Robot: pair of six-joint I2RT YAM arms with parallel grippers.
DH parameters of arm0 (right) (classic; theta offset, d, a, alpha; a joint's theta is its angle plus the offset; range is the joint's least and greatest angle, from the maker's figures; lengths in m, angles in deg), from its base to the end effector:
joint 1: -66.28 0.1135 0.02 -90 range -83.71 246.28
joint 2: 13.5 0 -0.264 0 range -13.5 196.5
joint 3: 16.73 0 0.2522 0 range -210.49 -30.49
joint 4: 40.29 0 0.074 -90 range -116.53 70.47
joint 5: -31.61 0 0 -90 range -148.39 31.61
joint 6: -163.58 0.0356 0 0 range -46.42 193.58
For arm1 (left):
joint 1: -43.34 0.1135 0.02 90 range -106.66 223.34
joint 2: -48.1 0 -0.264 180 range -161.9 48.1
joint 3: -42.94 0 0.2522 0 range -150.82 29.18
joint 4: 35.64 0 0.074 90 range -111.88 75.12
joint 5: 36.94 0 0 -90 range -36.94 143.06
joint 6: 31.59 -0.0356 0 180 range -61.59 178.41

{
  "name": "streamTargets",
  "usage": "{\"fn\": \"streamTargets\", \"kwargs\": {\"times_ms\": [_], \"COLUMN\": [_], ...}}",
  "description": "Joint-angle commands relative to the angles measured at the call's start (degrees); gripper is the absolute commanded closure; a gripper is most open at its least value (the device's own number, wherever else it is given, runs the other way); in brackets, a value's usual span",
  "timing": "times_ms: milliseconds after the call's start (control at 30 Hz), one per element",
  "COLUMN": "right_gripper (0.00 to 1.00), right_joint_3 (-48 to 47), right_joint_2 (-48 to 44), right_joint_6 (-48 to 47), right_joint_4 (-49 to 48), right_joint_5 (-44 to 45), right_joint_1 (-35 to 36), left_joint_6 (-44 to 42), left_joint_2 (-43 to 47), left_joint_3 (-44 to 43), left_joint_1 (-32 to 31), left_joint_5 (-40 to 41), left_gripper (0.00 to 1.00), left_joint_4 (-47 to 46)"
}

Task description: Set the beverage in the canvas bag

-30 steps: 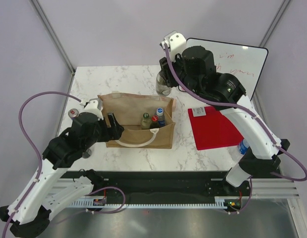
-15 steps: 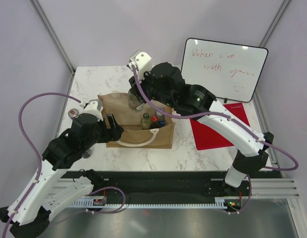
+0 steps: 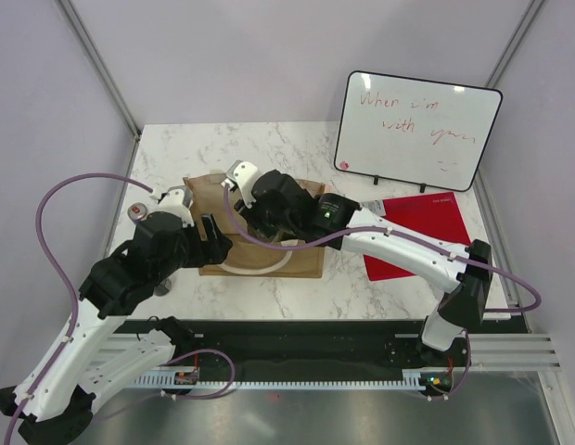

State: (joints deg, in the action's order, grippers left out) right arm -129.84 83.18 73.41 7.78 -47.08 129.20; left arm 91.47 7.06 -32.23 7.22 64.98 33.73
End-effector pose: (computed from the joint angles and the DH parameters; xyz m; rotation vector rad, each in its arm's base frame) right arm 0.1816 0.3399 0.3899 -1.0185 1.8853 0.4412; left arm 0.1001 -0.0639 0.3655 -0.0603 2.2071 -0.4587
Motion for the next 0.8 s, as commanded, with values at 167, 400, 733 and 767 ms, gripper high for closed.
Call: {"fn": "streamTargets", "kwargs": {"times_ms": [167,400,733,767], "right_gripper": [1.0,1.0,1.0,1.0], "right_joint_3": [8.7,15.9,21.2,21.4], "right_joint_2": [-8.3,-10.0,-9.2,-9.1], "right_joint_6": [1.6,3.1,3.6,3.6], "right_joint_4": [-16.5,-21.7,-23.8,-23.8], "right_joint_5": [1.5,0.8,1.4,1.3], "right_joint_1": [-0.3,-0.6,-1.8,-2.1], "left_joint_6": [-0.4,-1.9,-2.6,-2.7], "left_joint_2": [1.3,0.8,0.1,0.1], "left_joint_3": [0.1,-2.1,-4.6,-4.4], "left_joint_1": [-0.1,-0.1,-0.1,-0.1], "left_joint_5": [-0.6,2.0,3.9,4.2], "left_gripper": [0.18,0.18,0.16,0.16], "left_joint_4": [-1.3,-0.6,0.1,0.4]}}
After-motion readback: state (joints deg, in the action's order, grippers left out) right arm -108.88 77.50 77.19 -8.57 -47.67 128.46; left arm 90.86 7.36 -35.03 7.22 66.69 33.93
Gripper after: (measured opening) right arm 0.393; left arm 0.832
